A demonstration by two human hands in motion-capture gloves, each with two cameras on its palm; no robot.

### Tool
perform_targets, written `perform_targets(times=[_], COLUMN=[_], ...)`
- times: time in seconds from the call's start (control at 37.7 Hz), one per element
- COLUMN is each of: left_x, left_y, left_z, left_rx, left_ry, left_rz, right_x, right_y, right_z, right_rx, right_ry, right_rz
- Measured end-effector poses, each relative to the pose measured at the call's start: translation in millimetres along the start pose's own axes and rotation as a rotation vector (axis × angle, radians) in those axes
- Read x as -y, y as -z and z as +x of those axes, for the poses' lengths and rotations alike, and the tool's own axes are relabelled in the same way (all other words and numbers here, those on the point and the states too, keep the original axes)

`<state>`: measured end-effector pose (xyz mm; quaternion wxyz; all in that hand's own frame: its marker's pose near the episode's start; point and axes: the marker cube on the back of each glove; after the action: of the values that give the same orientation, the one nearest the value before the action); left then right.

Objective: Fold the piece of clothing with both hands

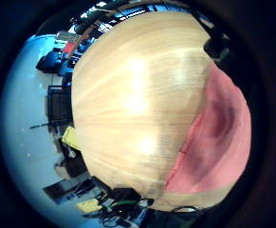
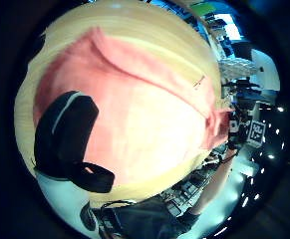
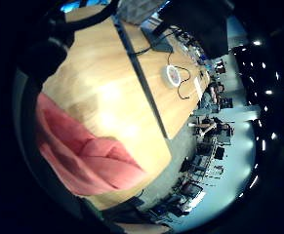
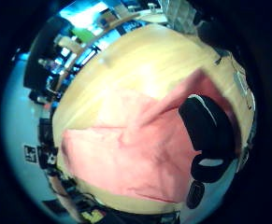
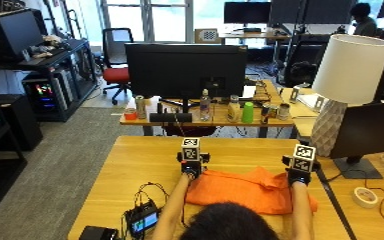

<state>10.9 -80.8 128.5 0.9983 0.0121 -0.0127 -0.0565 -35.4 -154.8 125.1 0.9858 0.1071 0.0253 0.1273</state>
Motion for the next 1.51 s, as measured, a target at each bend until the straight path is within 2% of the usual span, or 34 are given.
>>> perform_targets(times=[0.11,0.21,0.34,0.42,0.48,0.58,0.69,0.82,0.9,1.01,1.19,1.27,1.35,1.41,1.46,1.51], left_x=[-6,-17,-46,-62,-69,-70,-65,-59,-58,-52,-65,-66,-68,-73,-78,-80], left_y=[13,31,46,50,51,48,32,17,12,7,-23,-40,-55,-67,-79,-86], left_z=[-6,-4,7,16,20,25,25,32,32,36,54,63,66,66,67,67], left_rx=[-0.014,-0.01,-0.034,-0.068,-0.061,-0.02,0.01,-0.019,-0.016,-0.034,-0.088,-0.071,-0.033,-0.005,0.007,0.008], left_ry=[0.017,-0.036,-0.132,-0.206,-0.221,-0.221,-0.175,-0.199,-0.184,-0.212,-0.278,-0.304,-0.262,-0.218,-0.198,-0.192], left_rz=[0.057,0.146,0.135,0.089,0.081,0.136,0.088,0.057,0.03,0.043,-0.138,-0.144,-0.158,-0.228,-0.297,-0.328], right_x=[31,15,-19,-34,-41,-51,-56,-60,-79,-121,-130,-133,-135,-132,-116,-84], right_y=[-6,25,42,26,7,-36,-75,-106,-98,-59,-49,-47,-47,-51,-69,-104], right_z=[16,28,41,48,52,56,53,50,51,53,49,46,44,44,44,44], right_rx=[0.053,0.08,0.091,0.098,0.115,0.135,0.123,0.08,0.079,0.083,0.016,0.019,0.04,0.046,0.062,0.08], right_ry=[0.016,0.062,0.134,0.151,0.166,0.211,0.25,0.245,0.228,0.163,0.149,0.149,0.168,0.163,0.165,0.17], right_rz=[0.006,-0.054,-0.248,-0.371,-0.436,-0.517,-0.523,-0.576,-0.654,-0.743,-0.692,-0.712,-0.712,-0.694,-0.661,-0.62])
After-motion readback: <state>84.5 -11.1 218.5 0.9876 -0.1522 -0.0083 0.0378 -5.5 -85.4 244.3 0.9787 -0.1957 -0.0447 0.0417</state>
